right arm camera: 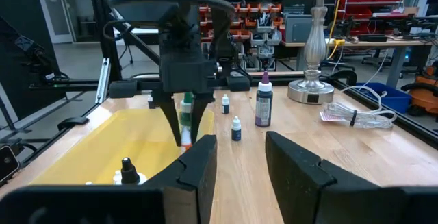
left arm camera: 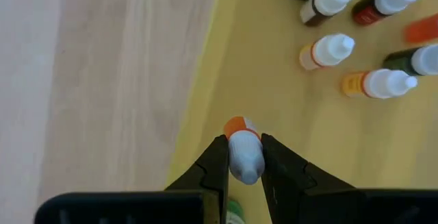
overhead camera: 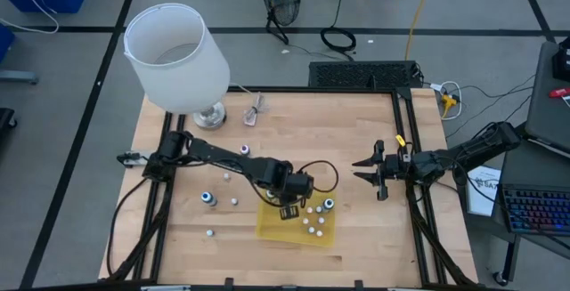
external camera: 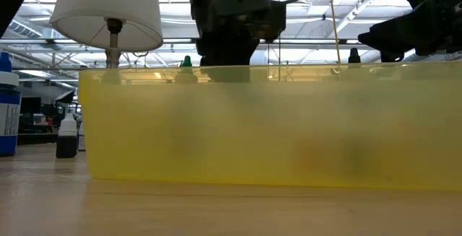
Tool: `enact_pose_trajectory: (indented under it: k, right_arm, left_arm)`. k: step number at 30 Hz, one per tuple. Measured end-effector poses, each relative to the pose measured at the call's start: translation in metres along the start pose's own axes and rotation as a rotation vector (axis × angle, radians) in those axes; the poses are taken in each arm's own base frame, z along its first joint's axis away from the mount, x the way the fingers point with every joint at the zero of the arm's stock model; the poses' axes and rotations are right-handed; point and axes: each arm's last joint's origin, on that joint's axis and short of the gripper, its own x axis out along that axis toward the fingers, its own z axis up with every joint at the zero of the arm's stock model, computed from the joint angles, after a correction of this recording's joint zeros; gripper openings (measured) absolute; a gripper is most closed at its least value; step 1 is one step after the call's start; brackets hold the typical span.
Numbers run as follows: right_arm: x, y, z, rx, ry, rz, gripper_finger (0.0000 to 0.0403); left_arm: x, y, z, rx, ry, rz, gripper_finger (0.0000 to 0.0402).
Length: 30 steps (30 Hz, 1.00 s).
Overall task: Pick & Place food coloring
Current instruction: Put the small orange food coloring bottle into the yellow container
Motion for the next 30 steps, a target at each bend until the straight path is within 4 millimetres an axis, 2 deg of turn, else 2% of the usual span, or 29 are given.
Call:
enact_pose_trajectory:
  k: [4,14,21,30]
  right_arm:
    - [0.000,0.000,0.000,0.000,0.000,0.000,0.0114]
    - [0.000,0.000,0.000,0.000,0.000,0.000,0.0114]
    - [0.000,0.000,0.000,0.000,0.000,0.000,0.0114]
    - [0.000,0.000,0.000,0.000,0.000,0.000,0.0114]
  left_arm:
    - [0.007,0.005,0.000,-0.012,-0.009,-0.027,0.0063]
    - [0.021,0.006,-0.016,-0.041,0.062,-0.033,0.0063]
    - [0.025,0.006,-0.018,-0.047,0.048,-0.039,0.0063]
    - [0.025,0.005,-0.014,-0.062,0.004,-0.056,0.0158]
